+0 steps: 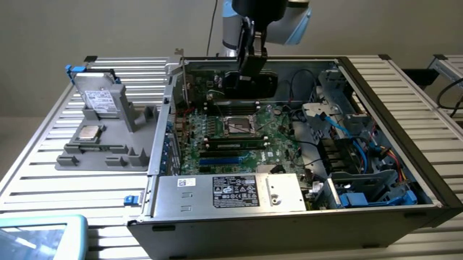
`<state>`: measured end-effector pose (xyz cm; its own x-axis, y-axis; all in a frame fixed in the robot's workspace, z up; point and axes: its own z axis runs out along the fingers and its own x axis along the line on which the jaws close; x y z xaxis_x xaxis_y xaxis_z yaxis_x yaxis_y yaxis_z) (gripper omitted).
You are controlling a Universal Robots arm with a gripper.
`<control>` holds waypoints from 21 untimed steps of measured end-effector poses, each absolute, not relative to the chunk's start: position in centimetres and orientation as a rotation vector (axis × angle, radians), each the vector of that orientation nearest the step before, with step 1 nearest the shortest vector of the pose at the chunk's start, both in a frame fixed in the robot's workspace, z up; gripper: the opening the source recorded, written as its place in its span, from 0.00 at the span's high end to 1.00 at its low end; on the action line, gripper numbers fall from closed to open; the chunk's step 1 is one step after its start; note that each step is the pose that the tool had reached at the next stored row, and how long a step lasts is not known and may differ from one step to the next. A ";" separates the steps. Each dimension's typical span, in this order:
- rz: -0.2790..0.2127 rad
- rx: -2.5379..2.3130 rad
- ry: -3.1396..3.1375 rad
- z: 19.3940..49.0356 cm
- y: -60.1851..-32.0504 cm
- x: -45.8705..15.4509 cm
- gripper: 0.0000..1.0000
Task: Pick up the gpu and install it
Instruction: 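Insert the gpu into the slot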
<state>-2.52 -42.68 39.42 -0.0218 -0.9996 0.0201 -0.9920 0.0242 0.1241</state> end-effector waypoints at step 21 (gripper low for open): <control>-0.114 2.123 -2.173 35.6 -43.6 -2.6 0.73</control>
<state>-2.63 -43.59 35.64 -0.0219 -0.9996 0.0204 -0.9920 0.0242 0.1242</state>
